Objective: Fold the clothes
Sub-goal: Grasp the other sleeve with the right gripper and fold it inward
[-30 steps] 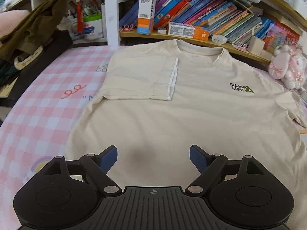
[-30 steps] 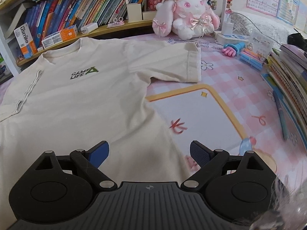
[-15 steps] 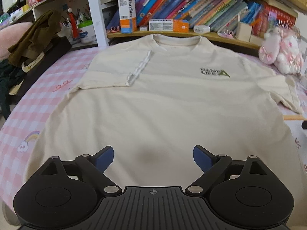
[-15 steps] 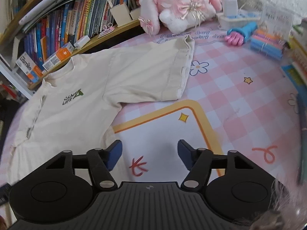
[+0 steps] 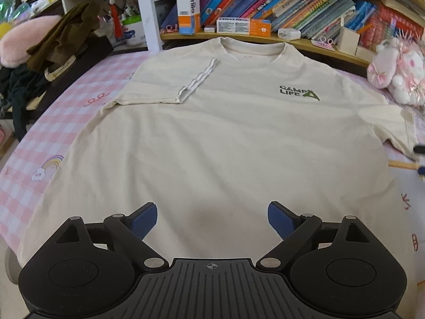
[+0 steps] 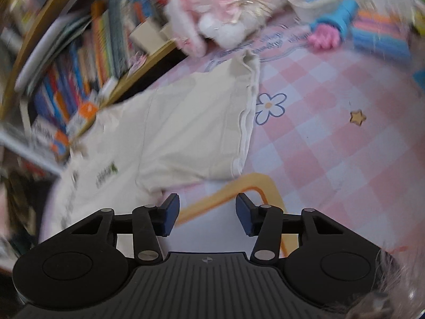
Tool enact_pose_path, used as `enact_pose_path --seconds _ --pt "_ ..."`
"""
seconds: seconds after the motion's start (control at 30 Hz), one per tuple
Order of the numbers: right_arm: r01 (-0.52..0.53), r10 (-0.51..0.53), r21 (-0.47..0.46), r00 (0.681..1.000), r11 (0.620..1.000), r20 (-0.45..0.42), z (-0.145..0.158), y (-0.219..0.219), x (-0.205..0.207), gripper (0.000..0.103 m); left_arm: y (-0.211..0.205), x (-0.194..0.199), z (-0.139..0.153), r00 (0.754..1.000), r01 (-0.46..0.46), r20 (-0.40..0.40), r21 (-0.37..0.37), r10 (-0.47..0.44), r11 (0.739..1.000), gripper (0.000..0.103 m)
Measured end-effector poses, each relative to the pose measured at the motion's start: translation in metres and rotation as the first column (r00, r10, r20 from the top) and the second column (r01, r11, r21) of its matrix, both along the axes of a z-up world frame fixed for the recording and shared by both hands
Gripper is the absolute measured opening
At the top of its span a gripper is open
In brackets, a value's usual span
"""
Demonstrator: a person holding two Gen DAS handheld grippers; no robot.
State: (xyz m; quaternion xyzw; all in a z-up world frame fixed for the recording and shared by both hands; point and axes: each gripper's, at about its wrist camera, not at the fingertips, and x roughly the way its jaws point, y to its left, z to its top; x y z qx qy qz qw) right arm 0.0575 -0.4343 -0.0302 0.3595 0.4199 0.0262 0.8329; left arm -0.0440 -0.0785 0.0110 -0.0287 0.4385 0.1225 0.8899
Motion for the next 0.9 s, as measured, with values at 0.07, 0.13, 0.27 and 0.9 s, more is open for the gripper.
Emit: enact_pose_path --seconds 0.07,0.13,0.27,0.9 --pt "0.071 -0.07 0.074 0.997 0.995 -0.017 -0.004 -0.009 0.005 0.043 -0.001 0.0 0.0 1.0 0.001 -0.005 0.002 -0.001 1.0 0.093" --pt "0.149 -0.144 0.153 0.989 0.977 -0.043 -0.009 -0.018 0.009 0.043 -0.002 -0.001 0.0 1.0 0.002 -0.011 0.002 -0.002 1.0 0.093" --pt "0.286 -0.265 0.28 0.958 0.916 -0.11 -0.019 -0.031 0.011 0.038 0.0 0.0 -0.001 1.0 0.006 -0.02 0.003 -0.006 1.0 0.093" --pt "0.11 -0.064 -0.326 0.987 0.939 0.147 0.054 0.073 0.077 0.004 0.067 0.001 -0.009 0.998 -0.055 -0.016 -0.067 0.054 0.996 0.093"
